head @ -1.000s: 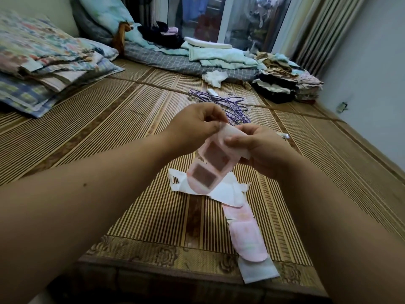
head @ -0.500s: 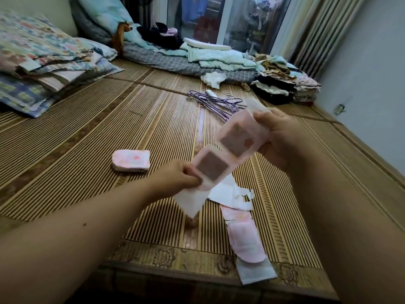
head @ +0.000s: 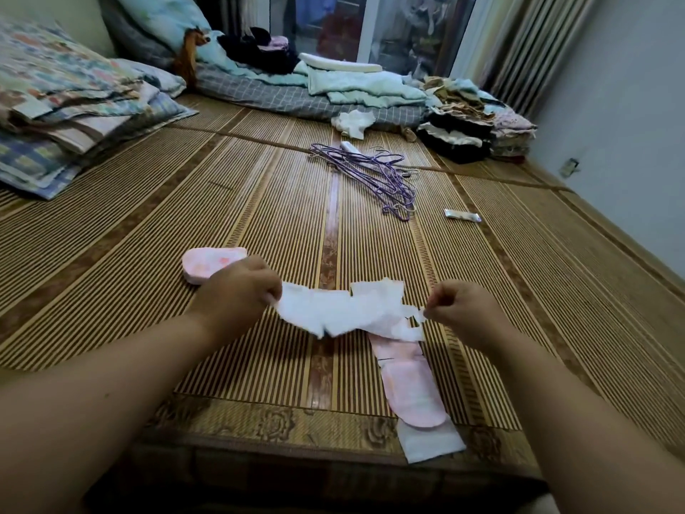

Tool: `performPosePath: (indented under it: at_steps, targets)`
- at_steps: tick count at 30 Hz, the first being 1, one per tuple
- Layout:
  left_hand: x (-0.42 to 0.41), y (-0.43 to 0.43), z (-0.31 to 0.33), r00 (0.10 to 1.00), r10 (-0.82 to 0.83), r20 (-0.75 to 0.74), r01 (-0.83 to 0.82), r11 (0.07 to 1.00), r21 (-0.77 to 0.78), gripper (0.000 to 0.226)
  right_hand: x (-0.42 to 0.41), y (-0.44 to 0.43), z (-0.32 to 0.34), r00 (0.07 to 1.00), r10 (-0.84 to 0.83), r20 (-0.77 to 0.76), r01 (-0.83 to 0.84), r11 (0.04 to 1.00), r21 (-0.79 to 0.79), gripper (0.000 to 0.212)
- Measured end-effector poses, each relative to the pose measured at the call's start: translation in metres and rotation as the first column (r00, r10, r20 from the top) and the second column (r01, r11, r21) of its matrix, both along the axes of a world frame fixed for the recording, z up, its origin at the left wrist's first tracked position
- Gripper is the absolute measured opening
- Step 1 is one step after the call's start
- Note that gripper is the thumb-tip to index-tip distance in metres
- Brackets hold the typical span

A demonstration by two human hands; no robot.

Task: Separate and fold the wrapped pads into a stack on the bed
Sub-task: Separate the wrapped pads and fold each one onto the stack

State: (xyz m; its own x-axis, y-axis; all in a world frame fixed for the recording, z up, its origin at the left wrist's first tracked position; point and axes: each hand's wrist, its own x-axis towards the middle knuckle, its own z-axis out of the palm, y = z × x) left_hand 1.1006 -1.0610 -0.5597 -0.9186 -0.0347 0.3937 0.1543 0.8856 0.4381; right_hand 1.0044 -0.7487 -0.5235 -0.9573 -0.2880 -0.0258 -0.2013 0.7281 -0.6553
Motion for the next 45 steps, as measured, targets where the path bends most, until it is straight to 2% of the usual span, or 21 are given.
performPosePath:
  at_steps: [5, 8, 9, 13, 16, 18, 20, 22, 24, 28, 31, 35, 38, 40, 43, 45]
  targets:
    - [0.024, -0.003, -0.024, 0.968, -0.129, 0.215, 0.175, 0.962, -0.210, 0.009, 0.011, 0.016, -0.036, 0.994, -0.073, 0.083, 0.048, 0.962, 0.269, 0.014]
    - [0.034, -0.007, -0.030, 0.963, -0.133, 0.233, 0.180, 0.964, -0.196, 0.008, 0.015, 0.008, -0.044, 0.996, -0.062, 0.070, 0.041, 0.964, 0.264, 0.006]
    - [0.036, -0.008, -0.030, 0.965, -0.129, 0.227, 0.172, 0.968, -0.183, 0.008, 0.016, 0.001, -0.045, 0.997, -0.043, 0.057, 0.029, 0.973, 0.231, 0.009]
    - [0.045, -0.015, -0.030, 0.966, -0.103, 0.235, 0.144, 0.976, -0.164, 0.011, 0.011, -0.044, -0.051, 0.999, 0.009, 0.032, -0.015, 0.985, 0.174, 0.046]
    - [0.049, -0.021, -0.030, 0.970, -0.089, 0.228, 0.131, 0.976, -0.175, 0.011, 0.001, -0.073, -0.060, 0.998, -0.051, 0.037, 0.040, 0.967, 0.253, 0.068]
    - [0.051, -0.026, -0.031, 0.970, -0.075, 0.229, 0.116, 0.979, -0.168, 0.011, -0.005, -0.082, -0.063, 0.993, -0.117, 0.028, 0.101, 0.938, 0.331, 0.070]
    - [0.055, -0.034, -0.029, 0.968, -0.053, 0.247, 0.092, 0.985, -0.149, 0.009, -0.010, -0.087, -0.063, 0.987, -0.147, 0.063, 0.118, 0.936, 0.330, 0.051]
    - [0.060, -0.043, -0.028, 0.965, -0.034, 0.258, 0.067, 0.991, -0.120, 0.006, -0.014, -0.088, -0.060, 0.980, -0.158, 0.121, 0.115, 0.947, 0.299, 0.029]
    - [0.064, -0.053, -0.027, 0.964, -0.016, 0.266, 0.050, 0.991, -0.123, 0.007, -0.018, -0.086, -0.055, 0.977, -0.150, 0.152, 0.109, 0.962, 0.249, 0.015]
    - [0.065, -0.060, -0.024, 0.962, 0.040, 0.269, -0.003, 0.991, -0.136, 0.013, -0.012, -0.078, -0.042, 0.957, -0.164, 0.239, 0.179, 0.983, -0.042, 0.022]
    - [0.061, -0.056, -0.024, 0.959, 0.150, 0.238, -0.148, 0.989, -0.030, 0.017, -0.005, -0.073, -0.037, 0.932, -0.145, 0.331, 0.210, 0.963, -0.170, 0.031]
    - [0.057, -0.055, -0.023, 0.909, 0.193, 0.369, -0.259, 0.956, 0.138, 0.027, 0.001, -0.069, -0.034, 0.899, -0.146, 0.412, 0.273, 0.924, -0.269, 0.027]
    - [0.060, -0.055, -0.020, 0.894, 0.163, 0.417, -0.288, 0.923, 0.256, 0.022, 0.006, -0.067, -0.032, 0.865, -0.140, 0.482, 0.334, 0.877, -0.345, 0.022]
    - [0.062, -0.055, -0.018, 0.908, 0.126, 0.400, -0.279, 0.894, 0.350, 0.022, 0.009, -0.068, -0.030, 0.827, -0.119, 0.550, 0.392, 0.822, -0.412, 0.017]
    - [0.064, -0.053, -0.016, 0.929, 0.087, 0.358, -0.278, 0.804, 0.526, 0.025, 0.014, -0.072, -0.028, 0.730, -0.042, 0.682, 0.512, 0.694, -0.506, 0.012]
    - [0.064, -0.053, -0.017, 0.944, 0.114, 0.309, -0.279, 0.776, 0.566, 0.029, 0.017, -0.075, -0.028, 0.710, -0.043, 0.702, 0.546, 0.663, -0.512, 0.013]
